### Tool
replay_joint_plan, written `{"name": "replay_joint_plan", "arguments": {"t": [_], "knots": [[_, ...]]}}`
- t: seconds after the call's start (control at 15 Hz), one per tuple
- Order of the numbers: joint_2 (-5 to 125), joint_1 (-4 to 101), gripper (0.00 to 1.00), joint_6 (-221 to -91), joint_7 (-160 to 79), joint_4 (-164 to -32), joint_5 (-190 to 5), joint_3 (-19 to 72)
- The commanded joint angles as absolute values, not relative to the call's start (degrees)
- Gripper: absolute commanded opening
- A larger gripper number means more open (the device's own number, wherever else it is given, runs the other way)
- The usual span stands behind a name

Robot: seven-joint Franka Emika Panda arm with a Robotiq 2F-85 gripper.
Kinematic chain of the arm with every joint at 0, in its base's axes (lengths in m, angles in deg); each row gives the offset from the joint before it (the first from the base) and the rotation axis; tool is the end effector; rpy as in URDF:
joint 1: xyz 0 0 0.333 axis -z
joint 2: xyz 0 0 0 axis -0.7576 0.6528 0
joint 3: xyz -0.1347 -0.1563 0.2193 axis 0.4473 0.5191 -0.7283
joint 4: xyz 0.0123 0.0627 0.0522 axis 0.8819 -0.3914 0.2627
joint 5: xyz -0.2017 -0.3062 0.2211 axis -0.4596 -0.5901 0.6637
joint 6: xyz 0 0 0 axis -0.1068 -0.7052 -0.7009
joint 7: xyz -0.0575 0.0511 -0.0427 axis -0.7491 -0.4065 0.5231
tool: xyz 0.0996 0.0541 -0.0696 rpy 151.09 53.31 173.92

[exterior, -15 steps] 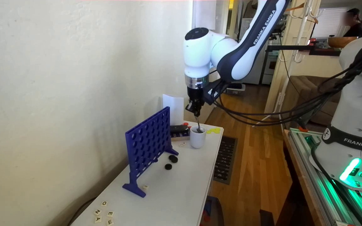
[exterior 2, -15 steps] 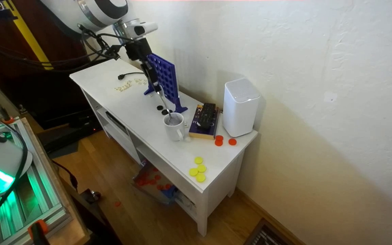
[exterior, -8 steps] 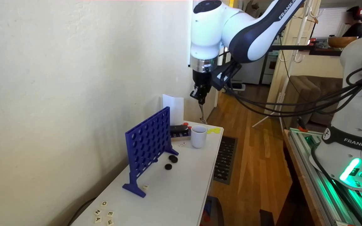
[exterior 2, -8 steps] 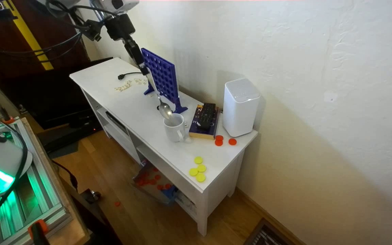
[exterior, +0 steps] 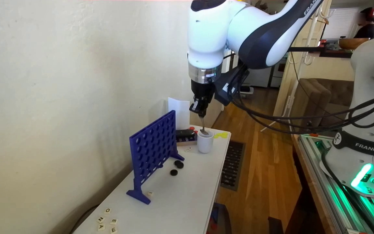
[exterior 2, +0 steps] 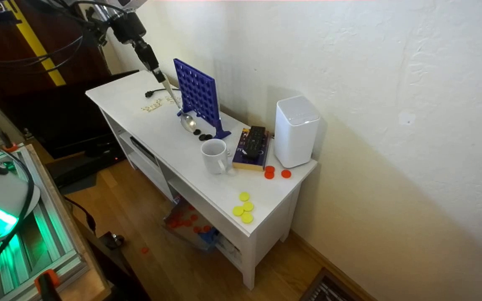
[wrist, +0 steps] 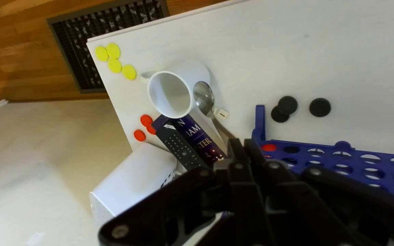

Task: Remove the spoon from the cup and place it on the table

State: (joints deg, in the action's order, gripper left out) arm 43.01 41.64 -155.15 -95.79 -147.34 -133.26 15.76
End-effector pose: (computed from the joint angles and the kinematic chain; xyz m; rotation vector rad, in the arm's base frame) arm 0.4747 0.0967 0.2190 2.6331 -0.3008 0.2772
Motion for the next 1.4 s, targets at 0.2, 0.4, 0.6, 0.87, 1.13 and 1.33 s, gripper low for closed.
{"name": "replay_joint_plan", "arguments": {"t": [0.2,0.4,0.6,0.87,1.13,1.33], "knots": [[59.67,38.23,0.01,-151.21,-106.12,-135.76,-133.16,14.48],[58.04,37.72,0.05,-151.74,-105.00,-137.77,-133.03,15.11],[59.71,37.61,0.05,-151.78,-105.01,-136.47,-132.97,15.52],[64.01,36.63,0.01,-151.64,-109.54,-132.95,-136.29,17.51],[70.75,34.56,0.01,-154.42,-112.88,-126.40,-136.11,18.55],[75.29,31.52,0.01,-153.29,-115.09,-121.39,-137.19,20.14]]}}
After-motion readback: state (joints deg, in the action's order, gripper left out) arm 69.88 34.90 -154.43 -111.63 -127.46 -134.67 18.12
